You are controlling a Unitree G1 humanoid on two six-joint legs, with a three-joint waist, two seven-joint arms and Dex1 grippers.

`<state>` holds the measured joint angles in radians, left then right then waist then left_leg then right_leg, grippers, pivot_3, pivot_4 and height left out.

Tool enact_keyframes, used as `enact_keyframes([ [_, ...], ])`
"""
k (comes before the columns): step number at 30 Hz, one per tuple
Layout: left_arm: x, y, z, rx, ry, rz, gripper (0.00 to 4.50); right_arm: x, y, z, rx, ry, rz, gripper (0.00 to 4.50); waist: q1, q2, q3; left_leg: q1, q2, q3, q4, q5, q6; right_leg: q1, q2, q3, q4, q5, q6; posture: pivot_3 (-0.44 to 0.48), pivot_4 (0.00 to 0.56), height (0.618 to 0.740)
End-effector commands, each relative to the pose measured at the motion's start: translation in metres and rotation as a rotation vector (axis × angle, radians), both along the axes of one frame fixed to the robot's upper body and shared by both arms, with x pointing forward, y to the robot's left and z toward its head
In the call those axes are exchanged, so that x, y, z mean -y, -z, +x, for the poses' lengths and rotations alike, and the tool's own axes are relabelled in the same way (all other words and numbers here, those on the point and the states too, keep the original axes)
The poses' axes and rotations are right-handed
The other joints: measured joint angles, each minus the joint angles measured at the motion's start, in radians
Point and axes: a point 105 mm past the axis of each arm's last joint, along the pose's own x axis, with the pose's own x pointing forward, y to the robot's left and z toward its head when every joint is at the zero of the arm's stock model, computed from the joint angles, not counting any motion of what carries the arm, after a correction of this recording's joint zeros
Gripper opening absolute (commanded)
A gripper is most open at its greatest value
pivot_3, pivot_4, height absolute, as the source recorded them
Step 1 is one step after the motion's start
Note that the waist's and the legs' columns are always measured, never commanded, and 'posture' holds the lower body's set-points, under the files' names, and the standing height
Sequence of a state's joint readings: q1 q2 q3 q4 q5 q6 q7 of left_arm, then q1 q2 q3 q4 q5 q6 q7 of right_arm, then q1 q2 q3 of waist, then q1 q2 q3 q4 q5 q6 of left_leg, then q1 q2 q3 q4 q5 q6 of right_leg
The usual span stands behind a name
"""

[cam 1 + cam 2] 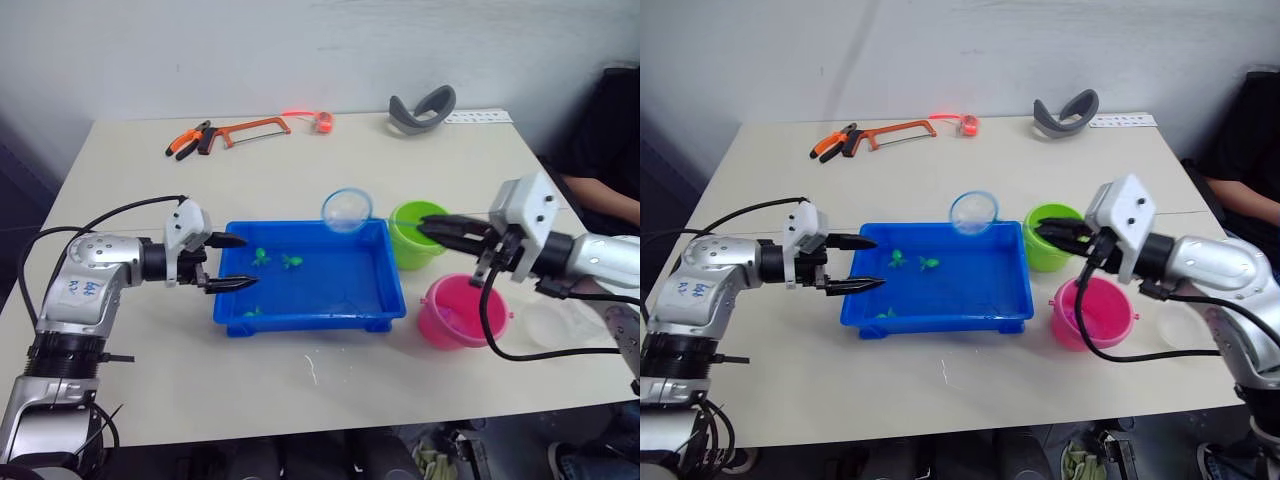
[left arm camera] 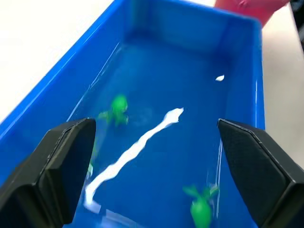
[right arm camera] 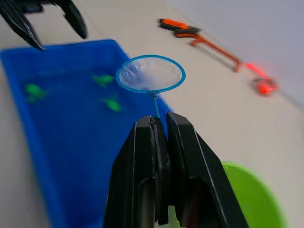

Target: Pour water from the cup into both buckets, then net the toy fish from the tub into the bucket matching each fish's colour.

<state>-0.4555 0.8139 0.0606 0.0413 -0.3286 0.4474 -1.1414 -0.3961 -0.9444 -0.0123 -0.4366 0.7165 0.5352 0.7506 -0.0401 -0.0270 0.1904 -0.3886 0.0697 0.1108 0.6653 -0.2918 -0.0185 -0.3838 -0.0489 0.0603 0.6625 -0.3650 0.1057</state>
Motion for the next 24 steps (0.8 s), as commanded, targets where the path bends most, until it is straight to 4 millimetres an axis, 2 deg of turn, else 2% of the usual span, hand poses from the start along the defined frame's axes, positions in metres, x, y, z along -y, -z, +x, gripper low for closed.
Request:
enact_keyframes([
  [1,-0.007,-0.01,-0.016,0.037,-0.01,0.03,4.45,-0.023,0.008,-0.007,0.006,-0.11,-0.062,0.0,0.0,0.0,0.0,0.0,0.0,0.0,0.0,0.0,0.0,0.0,0.0,0.0,0.0,0.0,0.0,0.0,0.15,0.74],
  [4,-0.016,-0.01,-0.027,0.019,-0.03,0.06,4.45,-0.036,0.024,-0.002,0.071,-0.166,-0.153,0.0,0.004,0.0,0.0,-0.001,-0.001,0.0,0.0,0.0,0.0,-0.002,0.001,0.0,0.0,0.0,0.0,0.0,0.15,0.74],
  [7,-0.017,-0.015,-0.032,0.02,-0.038,0.072,4.45,-0.041,0.035,0.009,0.071,-0.15,-0.154,0.0,0.008,-0.001,0.0,-0.004,-0.002,0.001,0.0,0.0,0.0,-0.005,0.002,0.0,0.001,0.0,0.0,0.0,0.15,0.74],
  [11,-0.01,-0.021,-0.034,0.023,-0.019,0.066,4.45,-0.044,0.046,0.005,-0.13,-0.163,-0.04,0.0,0.01,-0.001,0.0,-0.006,-0.003,0.002,0.0,0.0,0.001,-0.007,0.002,0.0,0.002,0.0,0.0,0.0,0.15,0.74],
  [16,-0.006,-0.023,-0.029,0.038,-0.019,0.062,4.45,-0.042,0.064,0.005,-0.346,-0.132,0.006,0.0,0.009,-0.001,0.0,-0.006,-0.002,0.002,0.0,0.0,0.001,-0.008,0.002,0.0,0.002,0.0,0.0,0.0,0.15,0.74],
  [24,-0.002,-0.023,-0.019,0.078,-0.044,0.048,4.45,-0.037,0.079,0.048,-0.371,0.131,0.101,0.0,0.003,-0.001,-0.001,-0.007,-0.003,0.004,0.0,0.0,0.001,-0.01,0.004,0.002,0.003,0.0,0.0,0.0,0.15,0.74],
])
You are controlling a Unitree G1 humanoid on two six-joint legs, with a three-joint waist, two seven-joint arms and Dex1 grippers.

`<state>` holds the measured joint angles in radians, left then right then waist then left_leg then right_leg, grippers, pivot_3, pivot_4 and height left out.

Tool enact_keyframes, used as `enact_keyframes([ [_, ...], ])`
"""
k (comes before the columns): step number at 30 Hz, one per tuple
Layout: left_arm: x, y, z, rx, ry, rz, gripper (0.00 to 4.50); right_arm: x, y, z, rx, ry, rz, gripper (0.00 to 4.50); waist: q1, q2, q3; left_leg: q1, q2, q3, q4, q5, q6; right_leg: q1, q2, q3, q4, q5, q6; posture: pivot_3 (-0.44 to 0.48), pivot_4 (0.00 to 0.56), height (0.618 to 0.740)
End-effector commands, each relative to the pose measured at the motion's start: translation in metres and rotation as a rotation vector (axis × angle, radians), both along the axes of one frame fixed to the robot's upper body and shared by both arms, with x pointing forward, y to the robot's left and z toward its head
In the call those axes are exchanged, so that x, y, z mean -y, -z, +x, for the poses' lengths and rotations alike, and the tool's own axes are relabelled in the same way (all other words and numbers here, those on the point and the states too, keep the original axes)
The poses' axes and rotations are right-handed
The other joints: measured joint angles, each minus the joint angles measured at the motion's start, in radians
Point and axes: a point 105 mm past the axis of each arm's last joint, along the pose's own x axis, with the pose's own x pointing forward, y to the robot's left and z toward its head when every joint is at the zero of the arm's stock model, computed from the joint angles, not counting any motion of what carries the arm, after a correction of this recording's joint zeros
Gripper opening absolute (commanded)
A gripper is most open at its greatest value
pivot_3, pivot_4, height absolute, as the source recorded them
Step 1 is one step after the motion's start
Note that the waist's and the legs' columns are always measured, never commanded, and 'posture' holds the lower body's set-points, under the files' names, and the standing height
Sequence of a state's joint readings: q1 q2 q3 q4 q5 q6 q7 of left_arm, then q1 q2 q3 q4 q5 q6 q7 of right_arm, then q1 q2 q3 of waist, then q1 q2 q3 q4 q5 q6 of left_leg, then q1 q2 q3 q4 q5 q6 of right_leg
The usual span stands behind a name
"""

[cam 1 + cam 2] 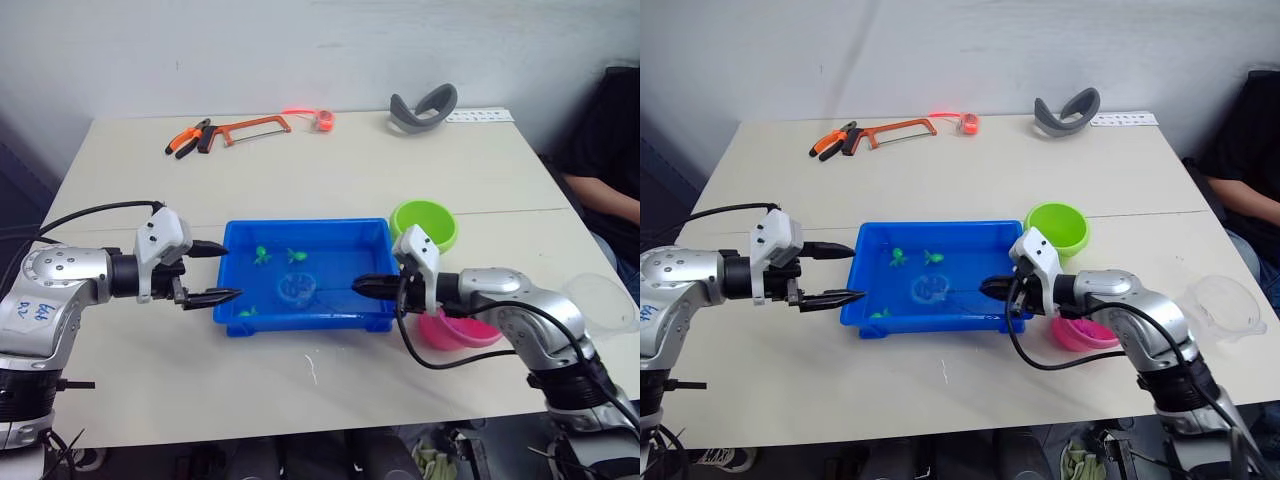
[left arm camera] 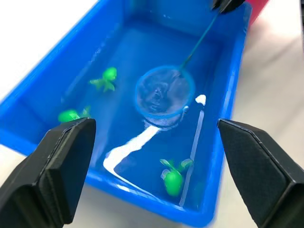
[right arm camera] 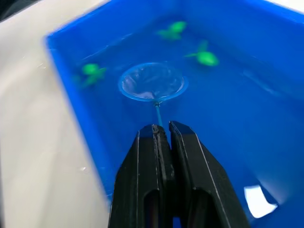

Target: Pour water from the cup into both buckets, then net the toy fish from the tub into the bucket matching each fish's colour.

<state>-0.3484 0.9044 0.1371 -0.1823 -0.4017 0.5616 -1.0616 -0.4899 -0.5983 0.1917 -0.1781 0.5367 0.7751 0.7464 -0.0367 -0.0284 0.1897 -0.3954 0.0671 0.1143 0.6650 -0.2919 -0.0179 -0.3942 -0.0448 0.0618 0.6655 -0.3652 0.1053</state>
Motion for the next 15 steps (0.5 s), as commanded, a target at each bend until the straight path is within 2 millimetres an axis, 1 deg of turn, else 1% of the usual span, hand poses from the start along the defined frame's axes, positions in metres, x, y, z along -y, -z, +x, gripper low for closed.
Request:
enact_keyframes([
  [1,0.002,-0.006,0.002,0.04,0.0,0.001,4.45,0.006,-0.01,0.02,0.055,0.116,0.03,0.0,-0.002,0.0,0.0,0.0,0.0,0.0,0.0,0.0,0.0,0.0,0.0,0.0,0.0,0.0,0.0,0.0,0.15,0.74],
  [3,0.003,-0.006,0.003,0.043,-0.001,-0.002,4.45,0.007,-0.011,0.026,0.069,0.149,0.041,0.0,-0.003,0.0,0.0,-0.001,0.0,0.0,0.0,0.0,0.0,-0.001,0.0,0.0,0.0,0.0,0.0,0.0,0.15,0.74],
  [6,0.003,-0.006,0.004,0.047,-0.002,-0.008,4.45,0.004,-0.018,0.03,0.115,0.159,0.103,0.0,-0.002,0.0,0.0,-0.002,0.0,0.0,0.0,0.0,0.0,-0.002,0.0,0.0,0.0,0.0,0.0,0.0,0.15,0.74],
  [8,0.004,-0.005,0.005,0.048,0.0,-0.013,4.45,-0.002,-0.023,0.024,0.132,0.107,0.125,0.0,-0.004,0.0,0.0,-0.002,0.0,0.0,0.0,0.0,0.0,-0.002,0.0,0.0,0.0,0.0,0.0,0.0,0.15,0.74],
  [10,0.006,-0.004,0.006,0.048,0.01,-0.019,4.45,-0.003,-0.024,0.014,0.14,0.061,0.111,0.0,-0.003,0.0,0.0,-0.002,0.0,0.0,0.0,0.0,0.0,-0.002,0.0,0.0,0.0,0.0,0.0,0.0,0.15,0.74],
  [13,0.009,-0.003,0.011,0.053,0.024,-0.028,4.45,0.001,-0.022,0.0,0.17,0.014,0.059,0.0,-0.001,0.0,0.0,-0.002,0.0,0.0,0.0,0.0,0.0,-0.002,0.0,-0.001,0.0,0.0,0.0,0.0,0.15,0.74],
  [15,0.012,-0.003,0.014,0.056,0.037,-0.034,4.45,0.003,-0.026,-0.008,0.187,-0.004,0.056,0.0,0.003,0.0,0.0,-0.003,0.0,-0.001,0.0,0.0,0.0,-0.002,0.0,-0.001,-0.001,0.0,0.0,0.0,0.15,0.74],
])
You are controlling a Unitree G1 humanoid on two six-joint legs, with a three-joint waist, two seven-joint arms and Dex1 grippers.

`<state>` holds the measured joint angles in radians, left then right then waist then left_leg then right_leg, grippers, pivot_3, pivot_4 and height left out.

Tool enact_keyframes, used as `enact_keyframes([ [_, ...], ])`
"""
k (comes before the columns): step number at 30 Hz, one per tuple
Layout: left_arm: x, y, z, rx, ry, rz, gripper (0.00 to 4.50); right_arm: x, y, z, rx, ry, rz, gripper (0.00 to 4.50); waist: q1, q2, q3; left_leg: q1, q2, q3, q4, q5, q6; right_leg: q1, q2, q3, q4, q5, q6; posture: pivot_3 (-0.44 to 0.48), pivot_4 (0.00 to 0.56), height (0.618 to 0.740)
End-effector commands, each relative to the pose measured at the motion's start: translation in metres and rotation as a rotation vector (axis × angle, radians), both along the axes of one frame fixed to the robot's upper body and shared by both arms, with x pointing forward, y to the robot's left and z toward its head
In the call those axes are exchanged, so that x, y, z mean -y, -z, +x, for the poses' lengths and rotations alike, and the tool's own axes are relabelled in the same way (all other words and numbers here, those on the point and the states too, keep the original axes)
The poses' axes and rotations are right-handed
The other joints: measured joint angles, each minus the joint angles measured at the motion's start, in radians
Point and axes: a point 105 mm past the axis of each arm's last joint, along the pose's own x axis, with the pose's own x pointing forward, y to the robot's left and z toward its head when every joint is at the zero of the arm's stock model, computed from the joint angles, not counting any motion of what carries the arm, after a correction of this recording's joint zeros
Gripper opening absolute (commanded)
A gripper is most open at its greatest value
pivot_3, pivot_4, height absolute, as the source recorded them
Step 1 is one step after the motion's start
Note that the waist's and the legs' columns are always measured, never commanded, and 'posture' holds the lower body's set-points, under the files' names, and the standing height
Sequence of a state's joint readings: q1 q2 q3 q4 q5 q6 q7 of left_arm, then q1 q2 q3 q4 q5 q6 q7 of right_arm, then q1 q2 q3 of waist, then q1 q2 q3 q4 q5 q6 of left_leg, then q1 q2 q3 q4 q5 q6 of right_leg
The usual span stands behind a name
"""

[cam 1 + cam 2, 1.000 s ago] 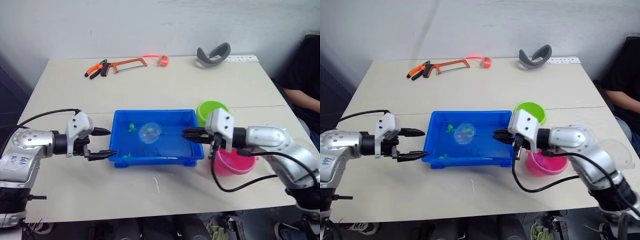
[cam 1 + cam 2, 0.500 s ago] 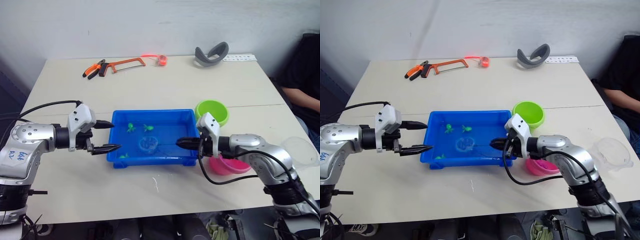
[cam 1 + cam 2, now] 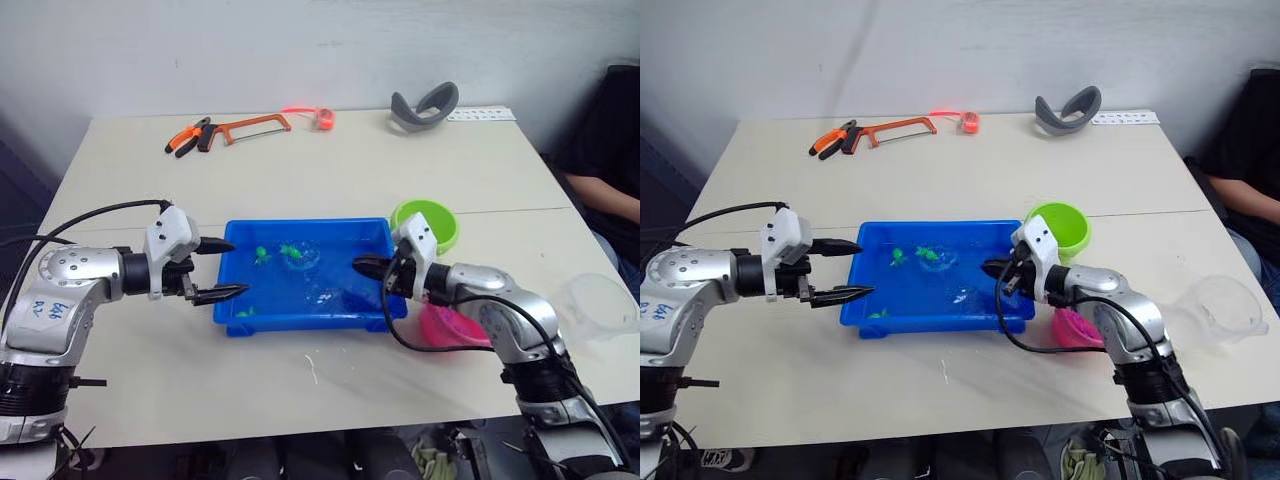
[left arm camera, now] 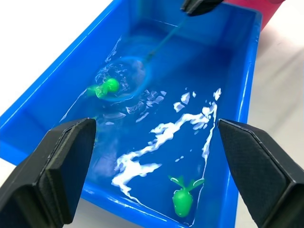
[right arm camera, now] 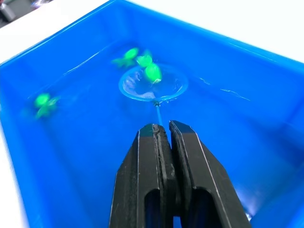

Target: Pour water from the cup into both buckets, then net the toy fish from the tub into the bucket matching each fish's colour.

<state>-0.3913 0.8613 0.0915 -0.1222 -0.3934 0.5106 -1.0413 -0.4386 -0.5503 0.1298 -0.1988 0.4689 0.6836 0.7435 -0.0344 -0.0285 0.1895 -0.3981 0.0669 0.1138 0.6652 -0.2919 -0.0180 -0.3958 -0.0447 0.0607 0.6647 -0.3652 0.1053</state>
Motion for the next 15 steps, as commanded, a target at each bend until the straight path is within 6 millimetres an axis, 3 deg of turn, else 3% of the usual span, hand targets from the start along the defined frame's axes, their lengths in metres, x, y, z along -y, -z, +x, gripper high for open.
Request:
enact_keyframes([
  [1,0.005,-0.006,0.006,0.04,0.031,-0.005,4.45,0.0,-0.021,-0.013,0.094,-0.053,0.009,0.0,0.001,0.0,0.0,0.0,0.0,0.0,0.0,0.0,0.0,0.0,0.0,0.0,0.0,0.0,0.0,0.0,0.15,0.74],
  [8,0.02,-0.006,0.018,0.041,0.092,-0.053,4.45,0.016,-0.038,-0.034,0.22,-0.065,-0.056,0.0,0.005,0.0,0.0,0.0,0.0,0.0,0.001,0.0,0.0,0.0,0.001,0.0,0.0,0.0,0.0,0.0,0.15,0.74],
  [15,0.046,-0.01,0.029,0.024,0.184,-0.119,4.45,0.046,-0.063,-0.05,0.296,0.054,-0.085,0.0,0.007,0.0,0.0,0.0,0.0,0.0,0.001,0.0,0.0,0.001,0.001,0.0,0.0,0.0,0.0,0.0,0.15,0.74],
])
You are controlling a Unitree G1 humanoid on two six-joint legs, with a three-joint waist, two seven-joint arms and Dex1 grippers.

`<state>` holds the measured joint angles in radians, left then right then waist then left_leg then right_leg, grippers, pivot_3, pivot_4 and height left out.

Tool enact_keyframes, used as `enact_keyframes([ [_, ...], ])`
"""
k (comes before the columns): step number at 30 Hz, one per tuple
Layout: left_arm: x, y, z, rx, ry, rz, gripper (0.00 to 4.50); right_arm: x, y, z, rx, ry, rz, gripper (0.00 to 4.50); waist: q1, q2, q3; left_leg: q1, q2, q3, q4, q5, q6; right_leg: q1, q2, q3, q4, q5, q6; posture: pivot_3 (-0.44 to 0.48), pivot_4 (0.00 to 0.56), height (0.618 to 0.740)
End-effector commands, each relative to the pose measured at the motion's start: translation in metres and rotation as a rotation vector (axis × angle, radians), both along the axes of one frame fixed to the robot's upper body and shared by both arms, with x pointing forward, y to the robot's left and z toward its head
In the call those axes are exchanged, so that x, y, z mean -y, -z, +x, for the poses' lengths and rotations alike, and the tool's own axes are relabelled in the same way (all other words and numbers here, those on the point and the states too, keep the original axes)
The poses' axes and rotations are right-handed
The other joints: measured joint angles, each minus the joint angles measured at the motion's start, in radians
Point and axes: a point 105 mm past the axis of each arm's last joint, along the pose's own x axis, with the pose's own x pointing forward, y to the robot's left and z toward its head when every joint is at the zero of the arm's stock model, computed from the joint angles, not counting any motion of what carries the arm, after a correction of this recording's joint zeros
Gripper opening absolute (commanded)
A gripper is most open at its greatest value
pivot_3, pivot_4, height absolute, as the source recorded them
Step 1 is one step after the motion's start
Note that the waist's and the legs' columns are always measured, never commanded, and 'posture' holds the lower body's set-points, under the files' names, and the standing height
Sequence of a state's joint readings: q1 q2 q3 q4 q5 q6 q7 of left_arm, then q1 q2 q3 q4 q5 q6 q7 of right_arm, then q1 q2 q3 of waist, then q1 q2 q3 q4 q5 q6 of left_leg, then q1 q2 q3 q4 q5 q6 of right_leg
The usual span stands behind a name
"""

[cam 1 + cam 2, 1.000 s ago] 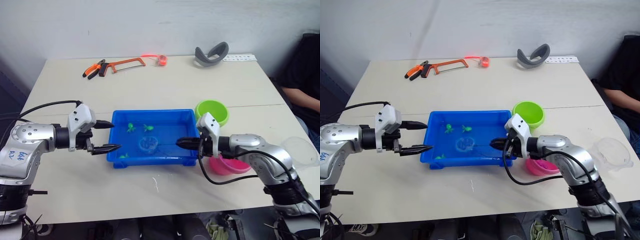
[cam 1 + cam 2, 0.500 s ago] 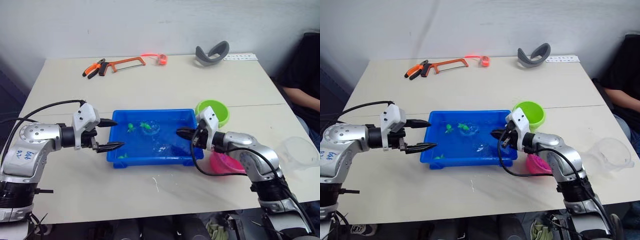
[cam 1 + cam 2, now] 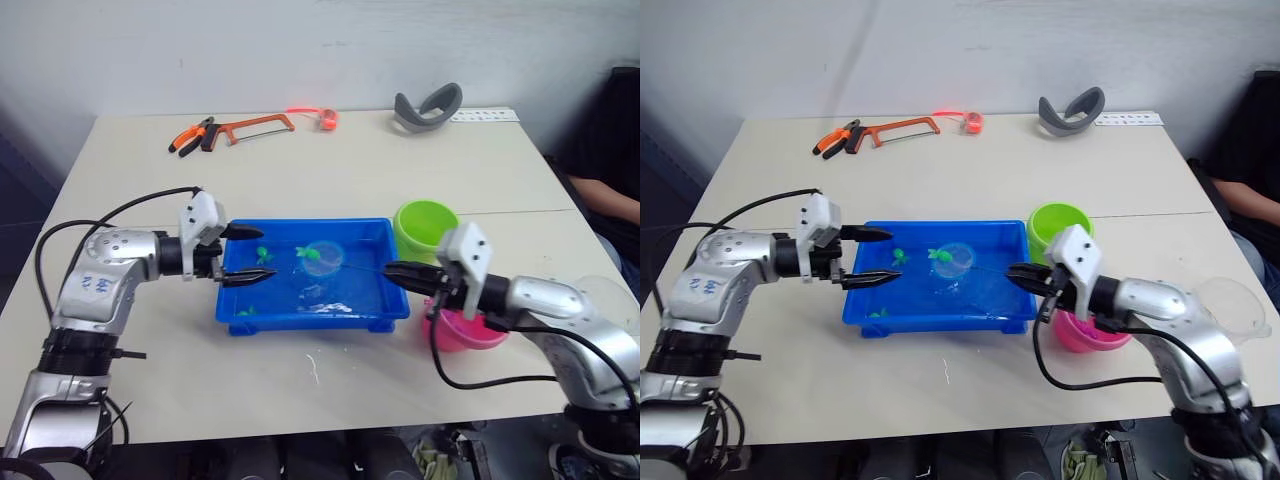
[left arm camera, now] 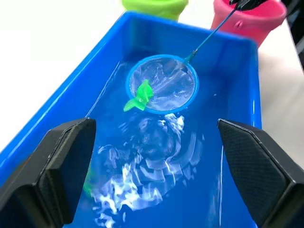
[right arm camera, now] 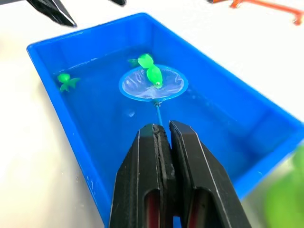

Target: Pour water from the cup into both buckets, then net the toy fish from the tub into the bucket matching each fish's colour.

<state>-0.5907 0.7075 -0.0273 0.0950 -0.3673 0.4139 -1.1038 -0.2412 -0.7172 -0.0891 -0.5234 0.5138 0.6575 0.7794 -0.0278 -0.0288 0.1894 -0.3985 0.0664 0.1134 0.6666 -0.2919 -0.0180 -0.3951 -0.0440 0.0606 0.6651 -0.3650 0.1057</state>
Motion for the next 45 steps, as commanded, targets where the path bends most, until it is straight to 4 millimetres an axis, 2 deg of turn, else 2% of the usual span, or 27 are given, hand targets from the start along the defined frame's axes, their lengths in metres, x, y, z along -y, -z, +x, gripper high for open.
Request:
enact_keyframes([
  [1,0.014,-0.009,0.004,0.024,0.064,-0.021,4.45,0.016,-0.027,-0.01,0.099,0.072,-0.014,0.0,0.0,0.0,0.0,0.0,0.0,0.0,0.0,0.0,0.0,0.0,0.0,0.0,0.0,0.0,0.0,0.0,0.15,0.74],
  [10,0.057,-0.014,0.016,0.03,0.222,-0.073,4.45,0.069,-0.061,-0.023,0.196,0.353,-0.079,0.0,0.001,0.0,0.0,0.0,-0.002,-0.001,0.001,0.0,0.0,0.001,0.002,0.0,-0.001,0.0,0.0,0.0,0.15,0.74],
  [16,0.073,-0.02,0.022,0.052,0.252,-0.105,4.45,0.086,-0.065,-0.024,0.236,0.45,-0.191,0.0,-0.002,0.0,0.0,0.0,-0.002,0.0,0.0,0.0,0.0,0.001,0.002,0.001,-0.001,0.0,0.0,0.0,0.15,0.74],
  [19,0.076,-0.019,0.022,0.055,0.261,-0.102,4.45,0.093,-0.069,-0.019,0.322,0.459,-0.325,0.0,-0.001,0.001,0.0,0.0,-0.002,0.0,0.001,0.0,-0.001,0.001,0.003,0.002,0.0,0.0,0.0,0.0,0.15,0.74],
  [22,0.075,-0.02,0.021,0.059,0.261,-0.104,4.45,0.092,-0.068,-0.016,0.417,0.398,-0.529,0.0,-0.001,0.0,0.0,0.0,-0.003,0.0,0.001,0.0,0.0,0.001,0.002,0.002,-0.001,0.0,0.001,0.0,0.15,0.74],
  [25,0.073,-0.02,0.023,0.063,0.244,-0.105,4.45,0.102,-0.063,-0.009,0.544,0.353,-0.808,0.0,0.0,0.0,0.0,0.0,-0.003,0.0,0.001,0.0,0.0,0.001,0.003,0.002,-0.001,0.0,0.001,0.0,0.15,0.74],
  [27,0.072,-0.02,0.024,0.063,0.237,-0.104,4.45,0.106,-0.06,-0.005,0.69,0.245,-1.071,0.0,0.0,0.001,0.0,0.0,-0.004,0.0,0.001,0.0,0.0,0.001,0.003,0.002,-0.002,0.0,0.001,0.0,0.15,0.74],
  [30,0.071,-0.02,0.023,0.064,0.233,-0.104,4.45,0.11,-0.059,-0.003,0.841,0.137,-1.244,0.0,-0.001,0.0,0.0,0.0,-0.004,0.001,0.001,0.0,0.0,0.001,0.002,0.002,-0.002,0.001,0.001,0.0,0.15,0.74],
  [37,0.064,-0.022,0.024,0.072,0.21,-0.096,4.45,0.111,-0.068,-0.003,1.006,0.084,-1.245,0.0,-0.003,0.0,0.0,0.002,-0.002,0.003,0.002,0.001,-0.001,0.001,0.003,0.003,0.0,0.001,0.001,0.0,0.15,0.74],
  [40,0.061,-0.023,0.025,0.076,0.202,-0.094,4.45,0.109,-0.061,-0.006,1.038,-0.01,-1.306,0.0,-0.003,0.0,0.0,0.003,-0.002,0.004,0.002,0.001,-0.001,0.002,0.003,0.003,0.001,0.001,0.001,0.0,0.15,0.74],
  [45,0.059,-0.025,0.025,0.08,0.197,-0.093,4.45,0.107,-0.057,-0.005,1.07,-0.055,-1.312,0.0,-0.003,0.0,0.0,0.006,-0.002,0.006,0.002,0.001,-0.001,0.004,0.002,0.004,0.002,0.001,0.001,0.0,0.15,0.74],
])
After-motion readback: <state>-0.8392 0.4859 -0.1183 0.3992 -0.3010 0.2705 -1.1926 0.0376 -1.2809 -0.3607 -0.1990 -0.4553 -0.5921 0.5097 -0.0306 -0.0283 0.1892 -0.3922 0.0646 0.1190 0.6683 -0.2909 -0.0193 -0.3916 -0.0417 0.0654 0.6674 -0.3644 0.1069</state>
